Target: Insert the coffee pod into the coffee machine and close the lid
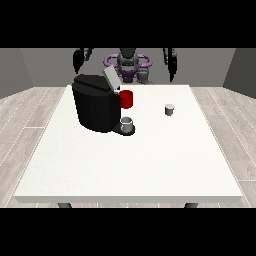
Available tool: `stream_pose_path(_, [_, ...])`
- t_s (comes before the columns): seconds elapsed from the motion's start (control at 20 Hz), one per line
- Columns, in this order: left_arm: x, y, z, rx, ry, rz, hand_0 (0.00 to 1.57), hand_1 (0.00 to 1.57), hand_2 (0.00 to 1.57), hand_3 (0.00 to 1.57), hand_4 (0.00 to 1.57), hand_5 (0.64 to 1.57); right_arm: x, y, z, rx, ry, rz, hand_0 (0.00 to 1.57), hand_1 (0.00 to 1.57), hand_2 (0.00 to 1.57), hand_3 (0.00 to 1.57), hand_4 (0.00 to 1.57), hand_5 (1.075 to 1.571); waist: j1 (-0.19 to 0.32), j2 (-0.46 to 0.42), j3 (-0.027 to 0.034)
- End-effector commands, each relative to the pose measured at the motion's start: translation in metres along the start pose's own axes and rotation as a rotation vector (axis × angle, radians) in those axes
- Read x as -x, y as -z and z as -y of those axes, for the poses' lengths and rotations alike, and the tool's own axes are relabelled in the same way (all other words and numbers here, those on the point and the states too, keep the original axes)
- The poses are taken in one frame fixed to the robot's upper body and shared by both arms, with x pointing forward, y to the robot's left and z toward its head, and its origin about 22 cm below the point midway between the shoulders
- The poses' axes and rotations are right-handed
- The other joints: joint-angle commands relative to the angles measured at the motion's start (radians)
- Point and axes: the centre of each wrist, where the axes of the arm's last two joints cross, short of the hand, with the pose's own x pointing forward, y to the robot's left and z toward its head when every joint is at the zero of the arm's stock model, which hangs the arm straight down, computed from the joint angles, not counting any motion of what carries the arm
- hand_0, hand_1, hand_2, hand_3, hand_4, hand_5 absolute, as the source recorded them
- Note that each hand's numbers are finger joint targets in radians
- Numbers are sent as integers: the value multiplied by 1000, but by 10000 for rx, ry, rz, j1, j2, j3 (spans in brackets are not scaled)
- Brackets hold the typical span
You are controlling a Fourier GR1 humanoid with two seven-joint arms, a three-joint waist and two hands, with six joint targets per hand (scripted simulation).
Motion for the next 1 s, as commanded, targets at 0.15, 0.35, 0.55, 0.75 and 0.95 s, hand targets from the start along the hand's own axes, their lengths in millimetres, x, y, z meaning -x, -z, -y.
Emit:
stream_pose_path(0.15, [4, 17, 4, 504, -458, 1204, 0, 0, 0, 0, 733, 1571, 8, -3, -5, -413, 581, 82, 0, 0, 0, 0, 328, 1571, -237, 459, 112])
stream_pose_path(0.35, [-9, 11, -15, 1760, -1136, 1486, 0, 0, 0, 0, 724, 1571, 21, -6, 15, 452, 1466, 255, 0, 0, 0, 0, 330, 1571, 108, 208, 114])
stream_pose_path(0.55, [-13, 27, -53, 1615, -62, 1511, 0, 0, 0, 0, 661, 1571, 19, -8, -10, 153, 1557, 391, 0, 0, 0, 0, 346, 1571, -98, 376, 113])
stream_pose_path(0.75, [-4, 31, -54, 1470, 1238, 962, 0, 0, 0, 0, 507, 1571, 23, -7, 1, -342, 1024, 702, 0, 0, 0, 0, 367, 1571, -315, 807, 113])
stream_pose_path(0.95, [-25, 51, -69, 908, 3035, 561, 0, 0, 0, 0, 0, 1571, 6, 6, -30, -391, 1329, 1265, 0, 0, 0, 0, 232, 1571, -690, 1228, 112])
